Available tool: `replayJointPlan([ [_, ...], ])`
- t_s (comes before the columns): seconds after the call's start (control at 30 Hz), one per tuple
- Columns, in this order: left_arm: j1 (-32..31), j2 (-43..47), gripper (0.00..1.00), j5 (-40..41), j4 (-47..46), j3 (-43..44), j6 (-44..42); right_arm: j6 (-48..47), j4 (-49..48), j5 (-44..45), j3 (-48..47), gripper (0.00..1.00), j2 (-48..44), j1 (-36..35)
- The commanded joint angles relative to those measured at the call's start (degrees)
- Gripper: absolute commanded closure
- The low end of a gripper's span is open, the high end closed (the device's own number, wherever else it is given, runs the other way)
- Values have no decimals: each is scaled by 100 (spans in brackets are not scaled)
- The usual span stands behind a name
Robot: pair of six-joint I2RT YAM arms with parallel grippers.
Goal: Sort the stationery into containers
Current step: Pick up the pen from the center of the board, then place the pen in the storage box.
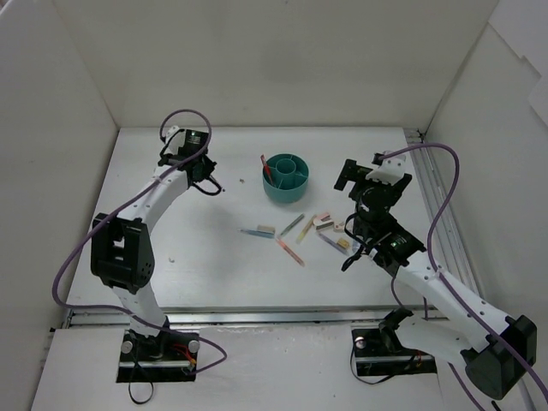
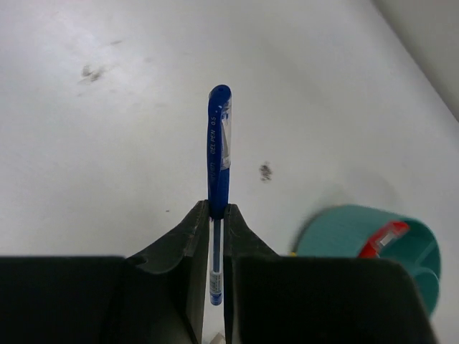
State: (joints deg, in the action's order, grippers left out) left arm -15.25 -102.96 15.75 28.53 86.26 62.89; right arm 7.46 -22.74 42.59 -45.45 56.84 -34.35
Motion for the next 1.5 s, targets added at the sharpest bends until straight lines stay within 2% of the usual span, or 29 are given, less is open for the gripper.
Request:
replayJointPlan([
  [0.0,-382,496,100,-651,-2305,-100,-2550,-17,-468,74,1,2,-120,60],
  [0.03,-635,470,100,-713,-2804,-74,-3267,-26,-468,65,19,2,-120,69],
  [0.1,-900,356,100,-617,-3177,136,-3817,-87,-468,-31,28,2,-103,60],
  [0.13,-1023,312,100,-608,-3527,189,-4350,-113,-468,-40,54,2,-120,60],
  [0.27,-1437,-56,100,-782,-4179,540,-4970,-157,-477,-75,124,2,-199,86],
  [0.63,-1437,-927,100,-1487,-5138,752,-5015,-316,-389,127,265,2,-349,95],
  [0.83,-1490,-1033,100,-2031,-5963,24,-4831,-298,-257,118,300,2,-437,121],
  [0.97,-1552,-814,100,-1918,-6289,-425,-4751,-289,-213,101,309,2,-498,139],
  [1.03,-1657,-674,94,-1778,-6369,-644,-4786,-333,-213,-91,344,2,-507,130],
  [1.07,-1657,-621,83,-1760,-6369,-689,-4804,-368,-213,-180,353,2,-507,139],
  [1.1,-1709,-577,76,-1742,-6352,-742,-4813,-447,-187,-329,353,2,-498,130],
  [1.13,-1710,-481,69,-1724,-6325,-838,-4821,-552,-108,-696,335,2,-498,139],
  [1.17,-1710,-410,67,-1724,-6334,-891,-4813,-605,-29,-838,300,2,-490,122],
  [1.23,-1763,-156,44,-1724,-6465,-1179,-4786,-684,278,-1399,177,2,-481,113],
  [1.27,-1763,54,36,-1698,-6570,-1364,-4786,-685,471,-1716,125,2,-481,95],
  [1.3,-1763,187,34,-1698,-6562,-1436,-4786,-694,603,-1719,89,2,-481,78],
  [1.33,-1763,310,32,-1620,-6510,-1523,-4752,-876,770,-2128,19,2,-455,77],
  [1.47,-1815,1092,12,-1601,-6063,-2033,-4594,-1045,1675,-3246,-402,2,-174,-37],
])
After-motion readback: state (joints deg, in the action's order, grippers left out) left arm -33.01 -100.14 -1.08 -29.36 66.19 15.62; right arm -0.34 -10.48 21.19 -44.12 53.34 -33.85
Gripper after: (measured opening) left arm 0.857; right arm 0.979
